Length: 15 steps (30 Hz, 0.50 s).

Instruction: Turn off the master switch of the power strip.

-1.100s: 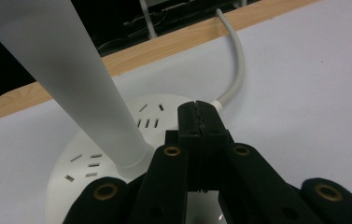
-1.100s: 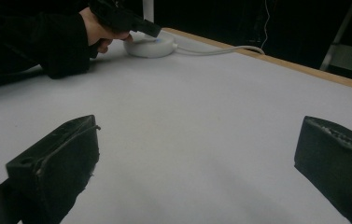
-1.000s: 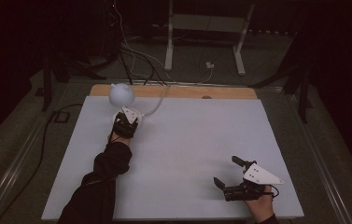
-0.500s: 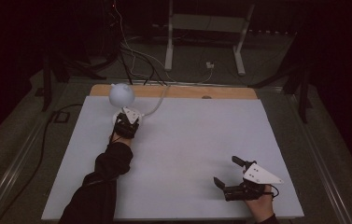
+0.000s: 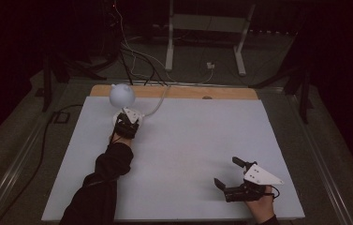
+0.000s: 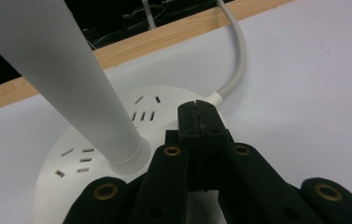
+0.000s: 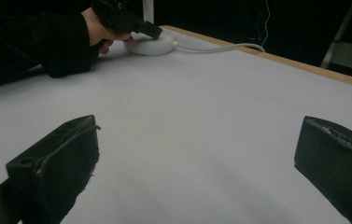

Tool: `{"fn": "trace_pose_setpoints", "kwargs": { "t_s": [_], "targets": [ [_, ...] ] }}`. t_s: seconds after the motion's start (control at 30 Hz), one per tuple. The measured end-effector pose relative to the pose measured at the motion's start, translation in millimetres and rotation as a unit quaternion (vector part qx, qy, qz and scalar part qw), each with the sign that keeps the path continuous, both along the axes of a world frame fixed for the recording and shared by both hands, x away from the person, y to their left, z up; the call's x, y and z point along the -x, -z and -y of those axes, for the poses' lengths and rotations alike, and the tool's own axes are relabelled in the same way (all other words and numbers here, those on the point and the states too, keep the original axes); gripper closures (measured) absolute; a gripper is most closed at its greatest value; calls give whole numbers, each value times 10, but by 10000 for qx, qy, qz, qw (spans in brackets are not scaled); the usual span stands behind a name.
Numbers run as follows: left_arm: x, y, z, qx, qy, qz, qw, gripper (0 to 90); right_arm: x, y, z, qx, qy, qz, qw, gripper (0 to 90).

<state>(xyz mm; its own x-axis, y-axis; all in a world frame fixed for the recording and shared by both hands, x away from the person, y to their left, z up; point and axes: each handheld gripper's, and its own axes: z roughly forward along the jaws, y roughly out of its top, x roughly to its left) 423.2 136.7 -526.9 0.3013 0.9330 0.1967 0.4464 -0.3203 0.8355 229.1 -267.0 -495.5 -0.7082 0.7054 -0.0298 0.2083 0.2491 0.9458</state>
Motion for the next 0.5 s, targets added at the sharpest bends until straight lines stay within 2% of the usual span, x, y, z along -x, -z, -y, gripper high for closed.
{"fn": "trace_pose_setpoints", "kwargs": {
  "t_s": [0.37, 0.43, 0.5],
  "targets": [
    [-7, -13, 0, -50, 31, -54, 10000, 900, 0, 1, -5, 3, -8, 0, 10000, 0],
    [-3, -11, 18, -153, 28, -24, 9999, 900, 3, -1, -7, 18, -13, 9, 10000, 0],
    [0, -6, 11, -118, 22, -21, 9999, 900, 2, 0, -7, 10, -14, 4, 10000, 0]
  ]
}}
